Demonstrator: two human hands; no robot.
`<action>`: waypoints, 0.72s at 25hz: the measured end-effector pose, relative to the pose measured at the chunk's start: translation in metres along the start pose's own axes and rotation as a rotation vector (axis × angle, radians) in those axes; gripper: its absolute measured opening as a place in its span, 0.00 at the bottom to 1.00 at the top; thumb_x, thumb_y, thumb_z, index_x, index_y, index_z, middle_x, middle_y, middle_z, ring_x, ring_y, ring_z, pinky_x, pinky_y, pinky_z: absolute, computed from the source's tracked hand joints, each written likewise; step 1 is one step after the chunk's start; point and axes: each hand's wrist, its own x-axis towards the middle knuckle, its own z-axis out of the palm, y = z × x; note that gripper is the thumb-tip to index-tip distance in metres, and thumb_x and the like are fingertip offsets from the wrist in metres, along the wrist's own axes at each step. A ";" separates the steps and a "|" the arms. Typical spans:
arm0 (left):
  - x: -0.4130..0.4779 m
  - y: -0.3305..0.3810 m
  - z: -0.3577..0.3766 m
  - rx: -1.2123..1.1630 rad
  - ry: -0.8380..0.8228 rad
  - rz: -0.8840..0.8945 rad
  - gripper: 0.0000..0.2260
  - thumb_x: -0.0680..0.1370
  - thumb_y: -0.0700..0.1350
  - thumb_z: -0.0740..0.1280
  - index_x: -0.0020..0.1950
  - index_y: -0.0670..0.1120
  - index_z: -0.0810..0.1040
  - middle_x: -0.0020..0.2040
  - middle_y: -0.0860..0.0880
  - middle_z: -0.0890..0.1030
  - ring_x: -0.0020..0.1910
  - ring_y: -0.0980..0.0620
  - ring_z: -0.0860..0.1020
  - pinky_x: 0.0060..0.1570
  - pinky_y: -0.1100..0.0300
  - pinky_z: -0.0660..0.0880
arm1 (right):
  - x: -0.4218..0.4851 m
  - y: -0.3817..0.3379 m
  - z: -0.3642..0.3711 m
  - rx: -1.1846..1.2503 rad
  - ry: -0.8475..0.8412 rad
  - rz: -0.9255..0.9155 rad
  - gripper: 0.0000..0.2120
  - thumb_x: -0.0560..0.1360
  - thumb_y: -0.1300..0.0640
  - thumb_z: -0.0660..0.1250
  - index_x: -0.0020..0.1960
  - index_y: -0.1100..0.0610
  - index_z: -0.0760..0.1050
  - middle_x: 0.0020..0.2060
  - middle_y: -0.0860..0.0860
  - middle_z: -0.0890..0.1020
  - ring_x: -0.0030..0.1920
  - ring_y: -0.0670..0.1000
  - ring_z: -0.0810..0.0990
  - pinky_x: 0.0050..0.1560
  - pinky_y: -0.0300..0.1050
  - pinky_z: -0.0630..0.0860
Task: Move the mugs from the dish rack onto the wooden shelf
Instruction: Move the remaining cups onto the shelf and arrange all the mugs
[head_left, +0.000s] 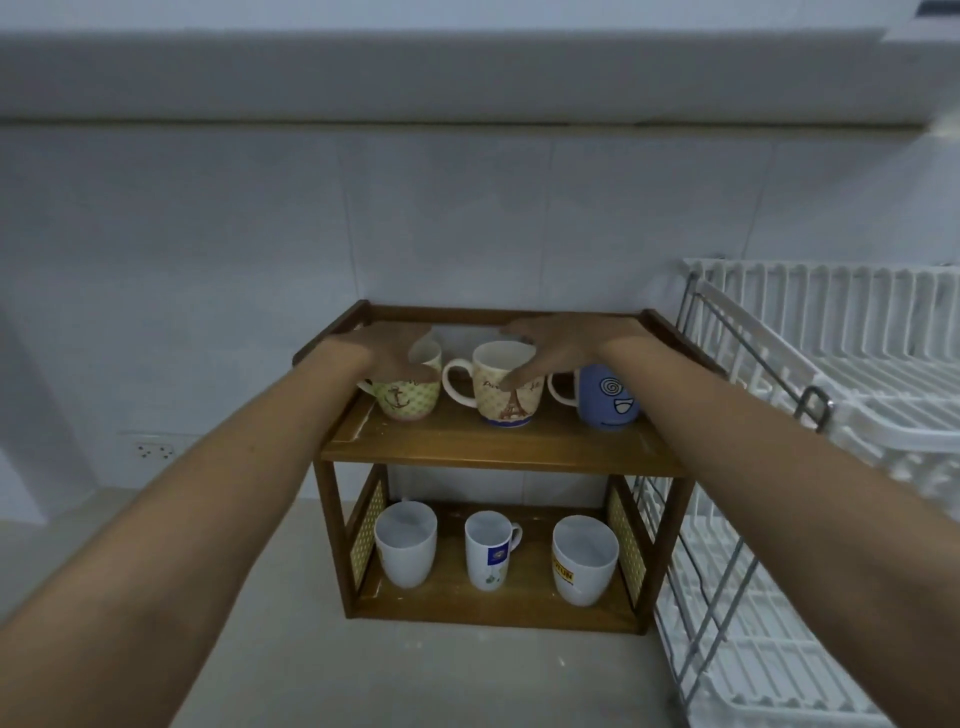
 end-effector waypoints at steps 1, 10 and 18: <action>0.002 -0.001 0.004 -0.012 0.027 0.014 0.35 0.75 0.60 0.64 0.77 0.49 0.54 0.76 0.46 0.61 0.73 0.45 0.63 0.68 0.52 0.64 | 0.005 -0.004 0.003 -0.018 0.006 0.009 0.46 0.65 0.34 0.71 0.76 0.50 0.56 0.75 0.50 0.64 0.71 0.55 0.64 0.69 0.52 0.65; -0.017 0.010 0.009 -0.057 0.173 0.057 0.33 0.77 0.58 0.63 0.77 0.49 0.54 0.77 0.45 0.60 0.73 0.44 0.61 0.70 0.49 0.62 | -0.015 -0.021 0.018 -0.070 0.225 0.008 0.40 0.68 0.38 0.70 0.74 0.52 0.60 0.72 0.53 0.68 0.68 0.56 0.68 0.64 0.52 0.70; -0.113 0.013 0.168 0.230 0.332 0.947 0.14 0.75 0.42 0.66 0.60 0.47 0.76 0.56 0.45 0.80 0.55 0.47 0.77 0.54 0.52 0.75 | -0.082 -0.034 0.204 0.059 0.558 -0.265 0.10 0.74 0.49 0.61 0.43 0.52 0.78 0.33 0.49 0.82 0.34 0.49 0.81 0.30 0.40 0.71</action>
